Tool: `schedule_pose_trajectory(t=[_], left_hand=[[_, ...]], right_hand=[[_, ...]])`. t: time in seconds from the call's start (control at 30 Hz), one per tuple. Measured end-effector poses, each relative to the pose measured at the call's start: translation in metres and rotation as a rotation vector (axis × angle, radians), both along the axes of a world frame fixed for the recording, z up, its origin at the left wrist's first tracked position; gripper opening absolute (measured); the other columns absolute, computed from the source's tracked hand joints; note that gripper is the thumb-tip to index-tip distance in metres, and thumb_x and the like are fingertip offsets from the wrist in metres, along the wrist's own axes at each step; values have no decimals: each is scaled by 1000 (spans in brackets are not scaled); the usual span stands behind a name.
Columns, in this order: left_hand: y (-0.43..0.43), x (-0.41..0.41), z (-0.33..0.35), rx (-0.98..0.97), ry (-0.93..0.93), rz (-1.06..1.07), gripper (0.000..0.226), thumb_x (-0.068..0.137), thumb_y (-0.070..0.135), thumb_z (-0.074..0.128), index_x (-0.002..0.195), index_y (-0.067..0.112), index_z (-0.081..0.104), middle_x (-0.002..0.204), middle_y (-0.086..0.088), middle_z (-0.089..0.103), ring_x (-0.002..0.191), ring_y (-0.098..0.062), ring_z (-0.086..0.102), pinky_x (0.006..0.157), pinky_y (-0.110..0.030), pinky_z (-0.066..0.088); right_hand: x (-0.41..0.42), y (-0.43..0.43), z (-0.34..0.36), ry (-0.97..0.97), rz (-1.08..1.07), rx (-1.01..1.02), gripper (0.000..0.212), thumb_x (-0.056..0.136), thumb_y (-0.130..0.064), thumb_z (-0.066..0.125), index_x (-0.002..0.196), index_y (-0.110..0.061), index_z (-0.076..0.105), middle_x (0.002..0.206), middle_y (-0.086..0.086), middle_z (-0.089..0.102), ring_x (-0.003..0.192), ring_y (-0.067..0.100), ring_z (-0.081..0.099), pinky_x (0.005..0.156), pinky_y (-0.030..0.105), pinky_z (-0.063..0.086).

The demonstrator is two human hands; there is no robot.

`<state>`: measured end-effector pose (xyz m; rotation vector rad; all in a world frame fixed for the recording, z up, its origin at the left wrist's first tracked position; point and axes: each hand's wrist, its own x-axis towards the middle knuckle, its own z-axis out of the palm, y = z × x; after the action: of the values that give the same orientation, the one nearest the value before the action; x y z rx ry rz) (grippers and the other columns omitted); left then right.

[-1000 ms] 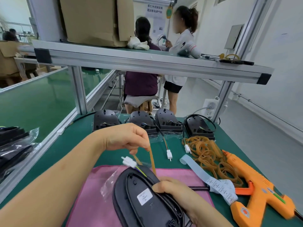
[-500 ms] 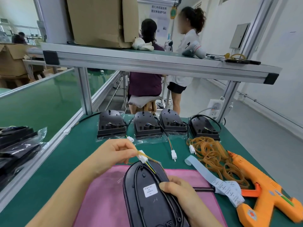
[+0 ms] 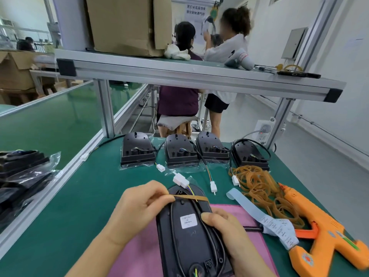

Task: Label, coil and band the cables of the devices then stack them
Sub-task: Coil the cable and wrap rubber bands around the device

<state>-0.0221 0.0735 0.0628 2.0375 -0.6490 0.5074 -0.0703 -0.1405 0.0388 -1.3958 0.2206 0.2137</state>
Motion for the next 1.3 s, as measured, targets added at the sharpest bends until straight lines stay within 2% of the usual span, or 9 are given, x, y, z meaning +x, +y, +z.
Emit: schedule_pose_trajectory(t=[0.17, 0.3, 0.43, 0.57, 0.67, 0.87, 1.03, 1.17, 1.3], left_hand=[[0, -6, -14, -185, 453, 30, 20, 82, 3, 73, 73, 10, 57, 49, -3, 53, 47, -3, 47, 52, -10, 39], [-5, -10, -17, -161, 679, -130, 18, 88, 2, 65, 76, 7, 54, 52, 2, 46, 49, -5, 42, 52, -12, 38], [-11, -12, -7, 9, 513, -149, 18, 92, 18, 63, 78, 21, 52, 61, 5, 51, 58, -6, 41, 60, -25, 37], [-25, -12, 8, 309, -83, 71, 15, 87, 34, 50, 75, 25, 47, 53, 5, 47, 57, -17, 43, 62, -19, 35], [-38, -7, 19, 502, -299, 180, 18, 83, 29, 49, 67, 23, 56, 53, 7, 46, 54, -20, 50, 57, -33, 49], [-53, -1, 16, 611, -291, 246, 26, 57, 19, 88, 62, 20, 63, 51, 4, 47, 55, -21, 52, 51, -34, 47], [-64, -5, 23, 317, -215, 3, 8, 77, 18, 67, 77, 27, 66, 66, 15, 36, 72, -13, 41, 64, -29, 33], [-66, -14, 14, 261, -291, -201, 13, 84, 16, 62, 83, 28, 63, 69, 14, 45, 77, -9, 38, 67, -27, 35], [-48, -14, -11, 225, -256, -90, 16, 90, 31, 55, 88, 26, 71, 76, 18, 56, 86, -8, 43, 80, -30, 37]], right_hand=[[6, -6, 8, -44, -137, 8, 11, 79, -11, 67, 82, -2, 73, 80, 19, 74, 62, 24, 69, 48, 23, 52], [10, -12, 4, -16, -199, -18, 17, 84, -11, 63, 94, 3, 69, 88, 21, 73, 71, 30, 70, 57, 31, 56], [11, -9, -1, -15, -218, -94, 25, 78, -17, 72, 98, -4, 67, 88, 16, 74, 75, 27, 71, 68, 37, 57], [10, -4, 3, -20, -181, -139, 23, 81, -20, 70, 99, -8, 61, 79, 7, 72, 67, 18, 69, 59, 30, 52], [7, 2, 7, -41, -130, -185, 29, 78, -21, 73, 99, -7, 58, 80, 14, 71, 69, 22, 68, 62, 33, 54], [9, 4, 12, -114, -163, -418, 21, 78, -25, 71, 92, -19, 57, 83, 10, 73, 79, 27, 71, 75, 46, 58], [13, 7, 18, -126, -103, -505, 44, 55, -51, 66, 90, -27, 56, 77, 1, 70, 74, 19, 67, 76, 42, 53], [17, 6, 17, -119, -59, -522, 44, 49, -48, 59, 87, -27, 53, 76, -9, 61, 68, 1, 55, 65, 25, 47], [16, 1, 13, -103, -183, -350, 47, 51, -40, 69, 94, -31, 53, 81, 4, 71, 77, 19, 69, 70, 33, 54]])
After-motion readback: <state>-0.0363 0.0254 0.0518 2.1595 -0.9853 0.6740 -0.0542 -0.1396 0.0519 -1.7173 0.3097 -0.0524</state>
